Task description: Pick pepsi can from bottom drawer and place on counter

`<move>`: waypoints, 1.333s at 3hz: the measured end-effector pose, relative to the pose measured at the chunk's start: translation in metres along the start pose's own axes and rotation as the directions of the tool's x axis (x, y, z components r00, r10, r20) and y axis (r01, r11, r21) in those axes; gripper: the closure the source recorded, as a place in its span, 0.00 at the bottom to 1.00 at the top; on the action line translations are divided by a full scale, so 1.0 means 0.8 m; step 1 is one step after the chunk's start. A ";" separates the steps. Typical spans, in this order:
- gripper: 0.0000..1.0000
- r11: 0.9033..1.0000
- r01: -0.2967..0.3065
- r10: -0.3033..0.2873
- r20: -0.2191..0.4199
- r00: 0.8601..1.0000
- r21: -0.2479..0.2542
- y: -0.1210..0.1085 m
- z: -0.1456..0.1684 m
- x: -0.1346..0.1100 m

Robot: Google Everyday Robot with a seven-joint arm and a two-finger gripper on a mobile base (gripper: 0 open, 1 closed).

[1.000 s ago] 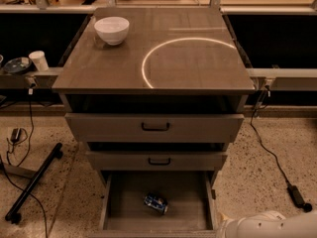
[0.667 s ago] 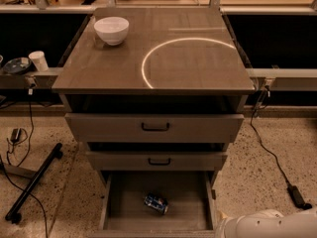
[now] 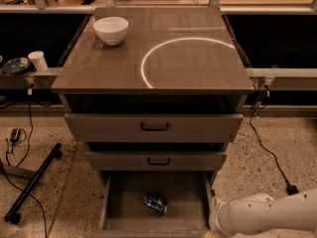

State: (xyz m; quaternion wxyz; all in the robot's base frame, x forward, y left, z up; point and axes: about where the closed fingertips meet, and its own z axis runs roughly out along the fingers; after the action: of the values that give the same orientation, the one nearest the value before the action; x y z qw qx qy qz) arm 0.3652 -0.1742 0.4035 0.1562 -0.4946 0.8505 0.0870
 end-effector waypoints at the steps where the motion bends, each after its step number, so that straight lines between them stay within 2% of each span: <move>1: 0.00 1.000 0.017 -0.017 -0.004 1.000 0.011 -0.023 0.001 -0.016; 2: 0.00 0.999 0.023 -0.023 -0.013 1.000 0.034 -0.053 0.001 -0.030; 4: 0.00 0.998 0.028 -0.028 -0.009 1.000 0.049 -0.063 0.001 -0.031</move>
Offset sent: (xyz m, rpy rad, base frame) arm 0.0620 -0.0017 0.0103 -0.0396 -0.0336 0.0152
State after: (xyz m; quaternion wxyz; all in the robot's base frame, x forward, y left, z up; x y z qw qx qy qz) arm 0.4206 -0.1784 0.4119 0.1661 -0.5028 0.8460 0.0618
